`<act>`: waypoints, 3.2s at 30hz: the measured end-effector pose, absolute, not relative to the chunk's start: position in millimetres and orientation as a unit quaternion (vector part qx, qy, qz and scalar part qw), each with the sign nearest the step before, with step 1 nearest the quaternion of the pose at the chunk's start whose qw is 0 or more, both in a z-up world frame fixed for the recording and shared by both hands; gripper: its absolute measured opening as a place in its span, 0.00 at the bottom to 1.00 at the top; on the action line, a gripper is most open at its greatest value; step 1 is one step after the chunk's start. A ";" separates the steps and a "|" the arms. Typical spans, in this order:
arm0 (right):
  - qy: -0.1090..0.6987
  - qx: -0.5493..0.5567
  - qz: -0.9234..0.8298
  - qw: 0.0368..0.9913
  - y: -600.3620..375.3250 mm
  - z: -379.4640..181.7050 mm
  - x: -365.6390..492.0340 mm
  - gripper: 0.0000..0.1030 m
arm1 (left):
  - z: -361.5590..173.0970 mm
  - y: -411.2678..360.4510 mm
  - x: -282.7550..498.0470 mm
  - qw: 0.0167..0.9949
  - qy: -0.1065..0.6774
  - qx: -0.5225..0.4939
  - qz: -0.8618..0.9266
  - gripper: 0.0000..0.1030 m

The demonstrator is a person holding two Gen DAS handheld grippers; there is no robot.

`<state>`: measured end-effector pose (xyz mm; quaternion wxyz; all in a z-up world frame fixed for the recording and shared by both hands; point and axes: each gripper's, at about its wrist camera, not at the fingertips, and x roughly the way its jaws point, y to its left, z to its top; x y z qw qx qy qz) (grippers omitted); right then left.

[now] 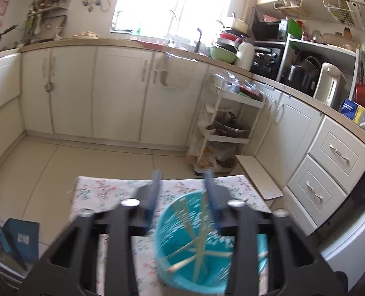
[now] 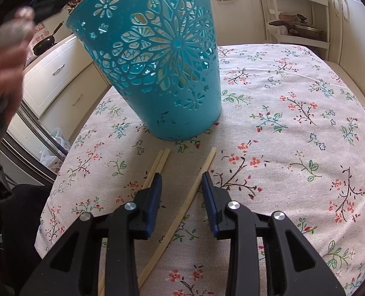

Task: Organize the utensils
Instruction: 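Grasp a chopstick with the right tool and lift it over the basket, then release the chopstick into the basket and lower the right tool to the remaining chopsticks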

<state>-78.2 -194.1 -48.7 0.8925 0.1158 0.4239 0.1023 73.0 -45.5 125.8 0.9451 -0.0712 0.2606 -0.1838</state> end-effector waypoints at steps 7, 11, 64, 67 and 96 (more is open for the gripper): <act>0.425 0.107 0.089 0.895 -191.1 -47.9 -81.1 0.34 | 90.7 22.0 54.9 0.954 0.266 -0.102 -0.099 0.64; 0.429 0.074 0.060 0.898 -179.0 -46.4 -83.2 0.34 | 40.4 47.9 61.9 0.943 0.319 -0.088 -0.028 0.64; 0.212 0.076 0.044 0.973 -166.8 114.3 -47.5 0.10 | 13.4 46.1 77.9 0.911 0.399 -0.093 -0.037 0.73; 0.231 0.069 0.053 0.969 -162.0 97.5 -81.4 0.24 | 11.1 46.6 77.6 0.910 0.403 -0.091 -0.033 0.74; 0.442 0.009 0.053 0.895 -146.6 -45.4 -86.6 0.11 | -1.4 28.5 74.9 0.899 0.432 -0.041 -0.053 0.78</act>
